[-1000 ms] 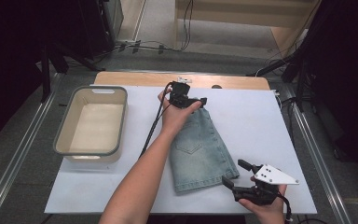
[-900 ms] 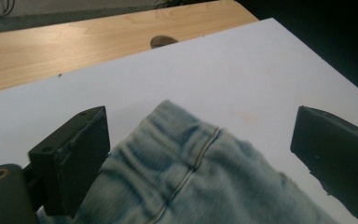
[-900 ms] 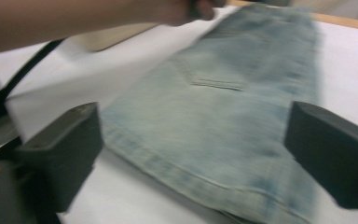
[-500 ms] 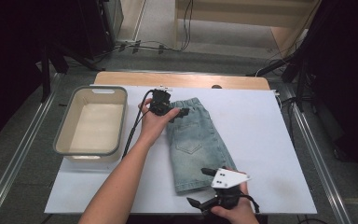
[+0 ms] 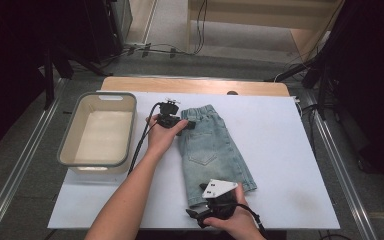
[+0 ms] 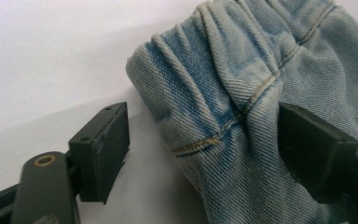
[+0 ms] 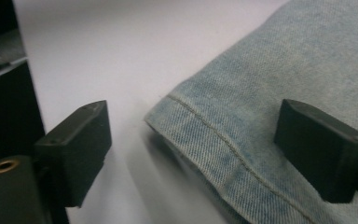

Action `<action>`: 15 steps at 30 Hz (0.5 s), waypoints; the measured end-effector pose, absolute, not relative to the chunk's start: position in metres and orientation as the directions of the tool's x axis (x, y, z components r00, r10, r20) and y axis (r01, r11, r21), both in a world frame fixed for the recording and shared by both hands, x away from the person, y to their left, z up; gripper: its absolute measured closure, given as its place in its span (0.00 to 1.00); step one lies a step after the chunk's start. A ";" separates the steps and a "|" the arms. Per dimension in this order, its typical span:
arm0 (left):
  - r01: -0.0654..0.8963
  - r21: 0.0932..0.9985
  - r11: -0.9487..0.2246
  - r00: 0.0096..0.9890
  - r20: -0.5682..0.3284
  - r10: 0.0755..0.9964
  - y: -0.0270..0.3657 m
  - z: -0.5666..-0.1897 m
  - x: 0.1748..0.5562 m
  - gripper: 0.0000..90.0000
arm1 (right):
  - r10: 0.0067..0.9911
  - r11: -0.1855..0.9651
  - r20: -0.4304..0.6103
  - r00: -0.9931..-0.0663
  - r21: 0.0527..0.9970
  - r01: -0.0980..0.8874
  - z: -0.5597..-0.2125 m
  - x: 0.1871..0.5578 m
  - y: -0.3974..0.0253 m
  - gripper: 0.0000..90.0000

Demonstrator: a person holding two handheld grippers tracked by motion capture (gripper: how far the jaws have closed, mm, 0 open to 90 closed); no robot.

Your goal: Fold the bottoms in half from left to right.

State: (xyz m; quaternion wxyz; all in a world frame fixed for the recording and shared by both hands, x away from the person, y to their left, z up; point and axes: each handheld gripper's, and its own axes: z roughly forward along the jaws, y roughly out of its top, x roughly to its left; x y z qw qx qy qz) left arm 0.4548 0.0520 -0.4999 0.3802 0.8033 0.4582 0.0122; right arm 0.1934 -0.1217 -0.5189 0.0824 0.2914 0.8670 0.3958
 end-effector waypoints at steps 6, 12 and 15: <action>0.743 0.616 -0.260 0.562 -0.365 0.742 0.049 -0.502 0.455 0.38 | 0.589 0.575 -0.023 -0.808 0.715 0.398 -0.520 0.188 -0.118 0.27; 0.763 0.598 -0.245 0.549 -0.400 0.734 0.050 -0.502 0.456 0.50 | 0.599 0.570 -0.028 -0.800 0.717 0.402 -0.518 0.186 -0.119 0.44; 0.761 0.601 -0.244 0.552 -0.402 0.731 0.051 -0.501 0.457 0.52 | 0.610 0.564 -0.028 -0.792 0.717 0.410 -0.517 0.185 -0.120 0.58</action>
